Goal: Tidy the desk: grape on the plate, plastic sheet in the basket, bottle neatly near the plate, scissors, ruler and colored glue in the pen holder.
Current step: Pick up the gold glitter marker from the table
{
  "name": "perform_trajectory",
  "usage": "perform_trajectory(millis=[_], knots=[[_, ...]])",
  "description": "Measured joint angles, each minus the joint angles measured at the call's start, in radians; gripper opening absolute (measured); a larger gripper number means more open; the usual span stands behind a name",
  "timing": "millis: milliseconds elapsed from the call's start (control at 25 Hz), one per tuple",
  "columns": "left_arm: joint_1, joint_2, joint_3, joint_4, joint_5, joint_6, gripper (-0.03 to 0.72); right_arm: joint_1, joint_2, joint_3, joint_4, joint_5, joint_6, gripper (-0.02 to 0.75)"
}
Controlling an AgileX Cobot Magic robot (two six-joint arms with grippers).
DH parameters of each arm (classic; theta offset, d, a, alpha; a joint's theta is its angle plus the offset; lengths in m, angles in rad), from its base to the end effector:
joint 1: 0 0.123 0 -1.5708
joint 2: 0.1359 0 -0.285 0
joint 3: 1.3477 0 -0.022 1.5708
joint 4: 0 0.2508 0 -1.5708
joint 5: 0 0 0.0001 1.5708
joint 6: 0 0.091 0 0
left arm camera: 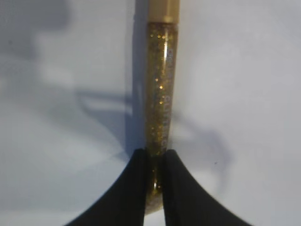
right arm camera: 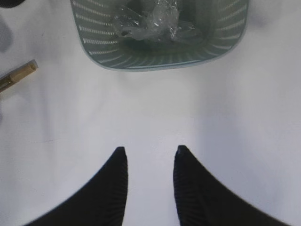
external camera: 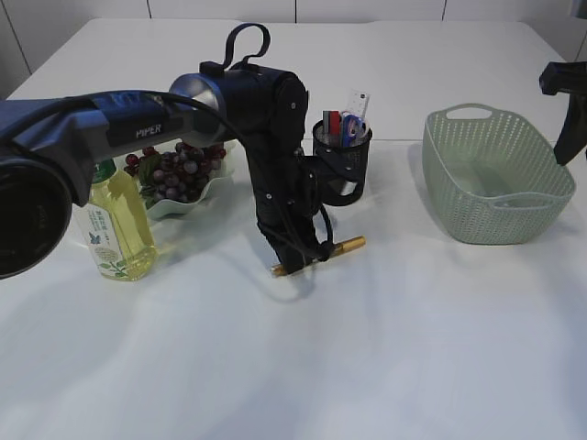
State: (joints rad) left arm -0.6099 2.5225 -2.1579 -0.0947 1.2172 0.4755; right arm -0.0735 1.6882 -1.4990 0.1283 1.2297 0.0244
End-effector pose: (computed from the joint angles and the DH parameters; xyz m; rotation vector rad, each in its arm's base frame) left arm 0.4106 -0.2968 0.1175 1.5458 2.6504 -0.1459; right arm 0.3446 -0.0144 0.3075 0.1827 2.8890 0.1741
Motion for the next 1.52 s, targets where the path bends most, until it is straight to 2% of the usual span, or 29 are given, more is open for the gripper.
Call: perform_trajectory(millis=[280,760,1080,1280,1520], knots=[[0.000,-0.002,0.000,-0.050,0.000,-0.201,0.053,0.000,0.000,0.000,0.002,0.000,0.000,0.277],[0.000,-0.083,0.002,-0.122,0.002,-0.362,0.053,0.000,0.000,0.000,0.003,0.000,-0.008,0.277],[0.000,-0.202,0.098,-0.159,0.004,-0.381,0.053,0.000,0.000,0.000,0.005,0.000,-0.037,0.277],[0.000,-0.261,0.160,-0.199,0.001,-0.341,0.055,0.000,0.000,0.000,0.010,0.000,-0.084,0.277],[0.016,-0.356,0.304,-0.251,-0.193,-0.272,0.055,0.000,0.000,0.000,0.066,0.000,-0.170,0.277]])
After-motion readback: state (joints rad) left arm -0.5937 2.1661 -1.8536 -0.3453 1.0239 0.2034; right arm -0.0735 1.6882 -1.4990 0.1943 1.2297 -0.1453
